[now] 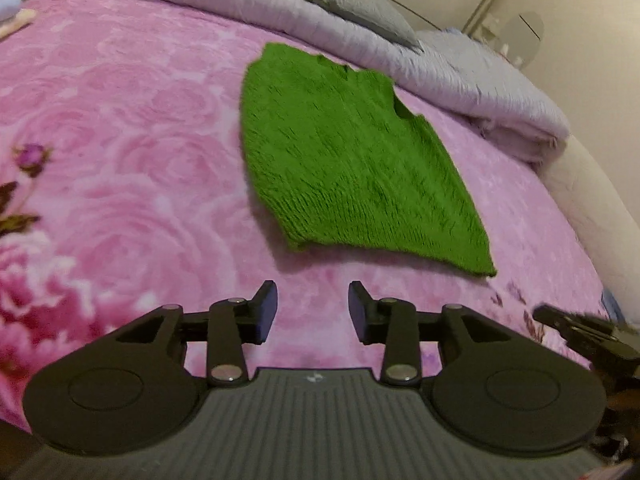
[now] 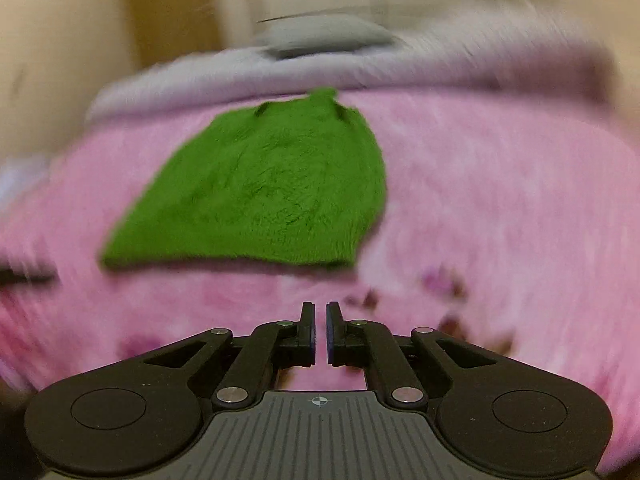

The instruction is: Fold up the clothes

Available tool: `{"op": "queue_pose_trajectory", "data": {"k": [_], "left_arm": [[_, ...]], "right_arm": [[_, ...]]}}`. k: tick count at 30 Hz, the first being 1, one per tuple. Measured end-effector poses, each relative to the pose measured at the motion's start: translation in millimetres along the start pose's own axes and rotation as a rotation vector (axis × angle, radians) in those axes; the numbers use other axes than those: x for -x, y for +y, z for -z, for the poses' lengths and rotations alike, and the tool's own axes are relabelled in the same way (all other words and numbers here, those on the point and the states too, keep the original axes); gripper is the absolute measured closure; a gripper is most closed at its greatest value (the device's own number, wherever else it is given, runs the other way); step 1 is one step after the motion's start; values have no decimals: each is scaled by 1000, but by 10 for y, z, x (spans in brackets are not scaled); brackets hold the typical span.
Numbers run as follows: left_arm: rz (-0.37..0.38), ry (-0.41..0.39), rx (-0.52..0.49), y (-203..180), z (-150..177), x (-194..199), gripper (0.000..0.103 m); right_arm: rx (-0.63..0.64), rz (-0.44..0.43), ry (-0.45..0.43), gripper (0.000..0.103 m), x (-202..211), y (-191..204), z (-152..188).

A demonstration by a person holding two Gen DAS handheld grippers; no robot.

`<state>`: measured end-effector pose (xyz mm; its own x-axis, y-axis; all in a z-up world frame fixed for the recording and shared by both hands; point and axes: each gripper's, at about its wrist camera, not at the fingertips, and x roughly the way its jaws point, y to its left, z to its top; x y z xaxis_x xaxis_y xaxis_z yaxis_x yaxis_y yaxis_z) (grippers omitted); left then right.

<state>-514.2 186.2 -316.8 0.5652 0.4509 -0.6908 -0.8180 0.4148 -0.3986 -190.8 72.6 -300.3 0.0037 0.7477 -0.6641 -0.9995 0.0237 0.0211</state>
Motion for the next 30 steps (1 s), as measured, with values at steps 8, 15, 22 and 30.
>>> {"op": "queue_pose_trajectory", "data": {"k": [8, 15, 22, 30], "left_arm": [[-37, 1, -65, -39, 15, -266, 70], [-7, -11, -24, 53, 45, -427, 70], [41, -47, 58, 53, 50, -530, 69], [53, -61, 55, 25, 74, -589, 68]], "right_arm": [[13, -37, -26, 99, -337, -70, 151], [374, 141, -55, 98, -610, 100, 192], [654, 214, -77, 98, -942, 293, 257], [895, 270, -94, 98, -1155, 390, 465]]}}
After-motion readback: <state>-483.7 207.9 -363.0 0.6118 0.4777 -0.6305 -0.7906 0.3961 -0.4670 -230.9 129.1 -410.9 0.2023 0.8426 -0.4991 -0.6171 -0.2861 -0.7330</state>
